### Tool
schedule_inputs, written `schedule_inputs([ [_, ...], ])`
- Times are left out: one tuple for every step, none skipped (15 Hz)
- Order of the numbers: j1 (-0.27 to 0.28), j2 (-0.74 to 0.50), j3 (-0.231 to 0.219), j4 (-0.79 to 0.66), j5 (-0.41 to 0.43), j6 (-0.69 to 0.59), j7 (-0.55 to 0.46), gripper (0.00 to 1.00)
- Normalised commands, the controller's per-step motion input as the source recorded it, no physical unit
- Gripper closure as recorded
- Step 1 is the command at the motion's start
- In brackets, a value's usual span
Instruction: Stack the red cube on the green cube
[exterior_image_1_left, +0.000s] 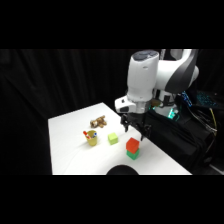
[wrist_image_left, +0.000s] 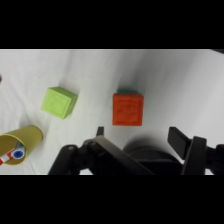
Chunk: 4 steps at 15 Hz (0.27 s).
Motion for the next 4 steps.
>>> schedule_inputs([
  [-0.038,-0.20,0.003,0.09,0.005,-0.23,0.06,0.00],
  [-0.043,-0.20,0.000,0.11,0.008,-0.24,0.06,0.00],
  [-0.047,-0.20,-0.002,0.12,0.025,-0.24,0.05,0.00],
  [-0.049,-0.18,-0.002,0.13,0.059,-0.24,0.04,0.00],
])
